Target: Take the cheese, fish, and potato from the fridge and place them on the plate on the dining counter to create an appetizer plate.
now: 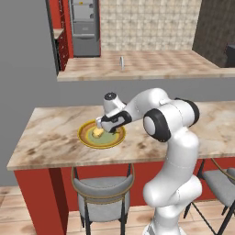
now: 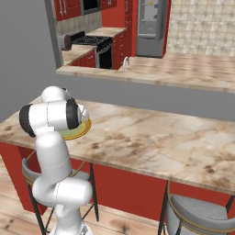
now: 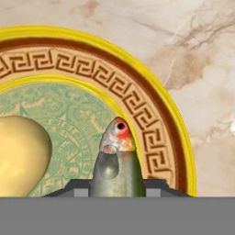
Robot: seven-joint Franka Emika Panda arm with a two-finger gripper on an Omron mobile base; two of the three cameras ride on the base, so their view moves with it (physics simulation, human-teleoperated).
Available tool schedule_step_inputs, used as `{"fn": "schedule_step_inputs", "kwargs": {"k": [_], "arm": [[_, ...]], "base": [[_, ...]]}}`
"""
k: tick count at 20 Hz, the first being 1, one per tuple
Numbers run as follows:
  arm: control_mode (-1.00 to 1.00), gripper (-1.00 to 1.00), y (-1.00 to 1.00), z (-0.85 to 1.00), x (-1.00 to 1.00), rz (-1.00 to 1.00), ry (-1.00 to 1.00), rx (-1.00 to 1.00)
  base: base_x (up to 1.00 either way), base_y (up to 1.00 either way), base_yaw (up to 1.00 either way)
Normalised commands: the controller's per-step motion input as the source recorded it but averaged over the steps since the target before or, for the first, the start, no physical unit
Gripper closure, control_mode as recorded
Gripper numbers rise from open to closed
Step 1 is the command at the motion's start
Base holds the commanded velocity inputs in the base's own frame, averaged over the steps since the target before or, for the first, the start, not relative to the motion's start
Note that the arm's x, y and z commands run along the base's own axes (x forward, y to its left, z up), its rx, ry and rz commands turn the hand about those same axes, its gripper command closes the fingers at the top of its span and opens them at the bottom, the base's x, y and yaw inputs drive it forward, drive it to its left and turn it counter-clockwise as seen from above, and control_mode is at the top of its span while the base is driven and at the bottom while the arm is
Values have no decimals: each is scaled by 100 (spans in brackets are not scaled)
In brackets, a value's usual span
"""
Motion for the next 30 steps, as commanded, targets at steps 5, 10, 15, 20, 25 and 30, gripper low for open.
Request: {"fn": "schedule_step_inputs", "kwargs": {"k": [5,10,15,20,25,30], "arm": [[-100,100,0,-23,0,0,0,0],[-100,-100,0,-27,0,0,0,0],[-100,-100,0,0,0,0,0,0],[-100,-100,0,36,0,0,0,0],[-100,-100,0,68,0,0,0,0],[-100,-100,-1,68,-16,-1,2,0]], "base": [[0,0,0],[0,0,0],[0,0,0],[0,0,0],[0,0,0],[0,0,0]]}}
